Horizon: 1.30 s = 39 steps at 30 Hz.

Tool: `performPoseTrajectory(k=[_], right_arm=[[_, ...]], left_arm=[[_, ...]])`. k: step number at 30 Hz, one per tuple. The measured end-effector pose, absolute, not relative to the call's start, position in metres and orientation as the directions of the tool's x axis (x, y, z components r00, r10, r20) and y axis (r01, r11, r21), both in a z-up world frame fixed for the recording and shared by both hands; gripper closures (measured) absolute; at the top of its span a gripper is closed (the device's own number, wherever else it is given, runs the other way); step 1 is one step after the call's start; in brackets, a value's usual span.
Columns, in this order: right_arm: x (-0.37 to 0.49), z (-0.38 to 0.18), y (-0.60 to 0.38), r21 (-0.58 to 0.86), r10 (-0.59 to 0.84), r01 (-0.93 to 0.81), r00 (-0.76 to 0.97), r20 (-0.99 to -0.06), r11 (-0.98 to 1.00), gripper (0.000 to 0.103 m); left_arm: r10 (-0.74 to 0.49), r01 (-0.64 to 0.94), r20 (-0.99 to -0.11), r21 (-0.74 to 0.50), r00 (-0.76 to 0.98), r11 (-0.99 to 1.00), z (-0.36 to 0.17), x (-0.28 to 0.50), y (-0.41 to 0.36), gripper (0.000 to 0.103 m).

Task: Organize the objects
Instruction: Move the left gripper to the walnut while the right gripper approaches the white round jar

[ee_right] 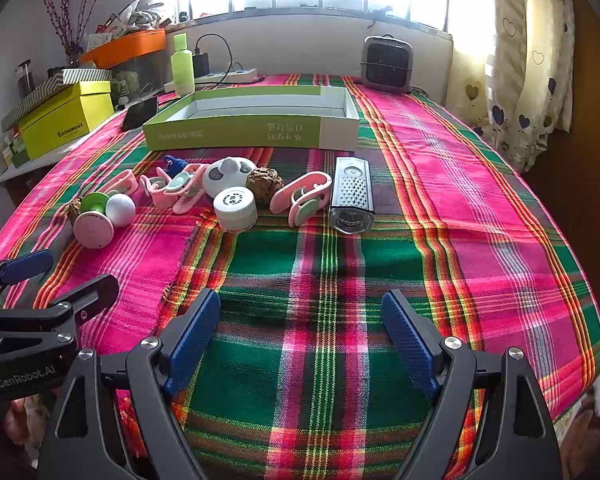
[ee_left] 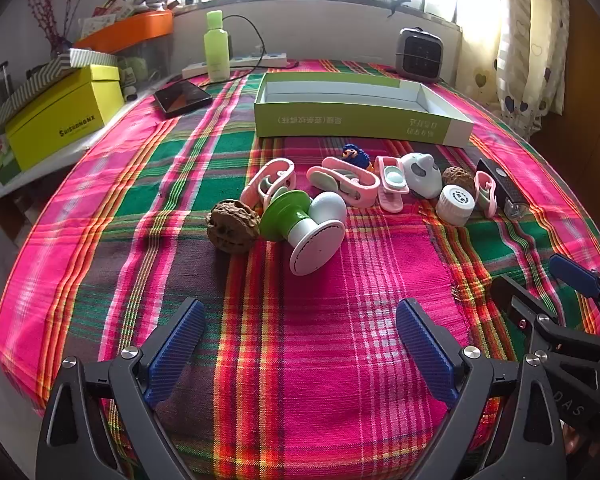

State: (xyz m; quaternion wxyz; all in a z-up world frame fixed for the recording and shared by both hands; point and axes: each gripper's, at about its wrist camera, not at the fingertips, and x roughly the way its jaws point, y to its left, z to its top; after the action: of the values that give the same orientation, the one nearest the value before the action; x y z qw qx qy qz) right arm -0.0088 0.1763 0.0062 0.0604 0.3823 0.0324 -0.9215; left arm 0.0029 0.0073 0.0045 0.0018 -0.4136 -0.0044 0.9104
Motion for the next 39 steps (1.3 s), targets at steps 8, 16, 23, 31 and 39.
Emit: performPoseTrajectory(k=[8,16,23,31,39], right_arm=[[-0.009,0.006,0.176,-0.013,-0.087,0.136,-0.701,-0.708,-0.991,0.02],[-0.009,0.006,0.176,-0.013,-0.089,0.14,-0.699,-0.71,-0.99,0.02],[-0.011,0.009,0.178,0.029,-0.142,0.173,-0.687,-0.713,-0.984,0.025],[-0.014,0.011,0.162,0.061,-0.244,0.285,-0.67,-0.701,-0.957,0.046],[-0.019,0.018,0.164,0.083,-0.271,0.298,-0.673,-0.688,-0.951,0.06]], left_arm=[[0.007,0.0,-0.753,-0.009,-0.658,-1.0,0.005,0.003,0.007,0.006],[0.012,-0.005,-0.755,-0.011,-0.656,-1.0,0.005,0.003,0.007,0.009],[0.043,-0.027,-0.745,-0.034,-0.665,-0.999,0.007,0.003,-0.002,0.017],[0.062,0.015,-0.731,-0.098,-0.68,-0.995,0.012,0.003,-0.031,0.021],[0.092,0.026,-0.728,-0.149,-0.68,-0.989,0.016,-0.01,-0.047,0.027]])
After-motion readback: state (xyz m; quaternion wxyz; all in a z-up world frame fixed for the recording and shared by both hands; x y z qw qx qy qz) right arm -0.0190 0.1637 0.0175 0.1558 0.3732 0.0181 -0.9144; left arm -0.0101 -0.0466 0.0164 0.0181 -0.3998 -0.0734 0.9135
